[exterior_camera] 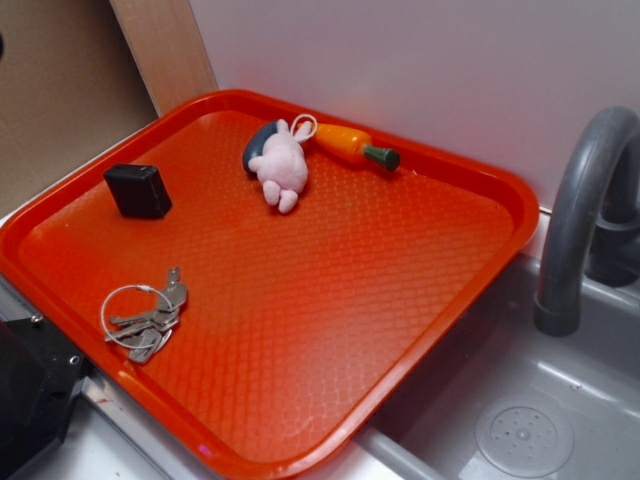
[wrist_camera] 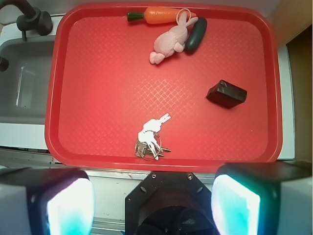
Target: Grab the black box.
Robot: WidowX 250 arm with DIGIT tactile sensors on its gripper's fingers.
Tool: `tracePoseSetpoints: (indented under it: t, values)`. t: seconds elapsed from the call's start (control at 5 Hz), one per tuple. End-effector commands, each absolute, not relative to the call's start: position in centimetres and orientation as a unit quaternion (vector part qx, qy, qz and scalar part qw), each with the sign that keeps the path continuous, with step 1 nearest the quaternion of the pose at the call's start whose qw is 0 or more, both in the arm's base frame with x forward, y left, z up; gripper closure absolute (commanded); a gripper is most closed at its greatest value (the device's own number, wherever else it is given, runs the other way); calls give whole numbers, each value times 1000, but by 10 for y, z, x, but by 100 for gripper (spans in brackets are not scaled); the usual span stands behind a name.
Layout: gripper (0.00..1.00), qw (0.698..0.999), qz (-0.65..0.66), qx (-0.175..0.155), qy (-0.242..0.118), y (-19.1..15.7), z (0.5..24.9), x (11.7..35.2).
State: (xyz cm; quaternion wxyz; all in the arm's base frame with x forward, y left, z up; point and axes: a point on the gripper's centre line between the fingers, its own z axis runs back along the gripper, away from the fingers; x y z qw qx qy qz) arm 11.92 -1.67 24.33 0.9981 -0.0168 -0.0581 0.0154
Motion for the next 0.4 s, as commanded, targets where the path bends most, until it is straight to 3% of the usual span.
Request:
tracePoseSetpoints:
  t: [0.0, 0.2]
  values:
    - [0, 998, 15, -17, -58, -17, 243, 119]
    - [0, 990, -110, -21, -86, 22, 212, 165]
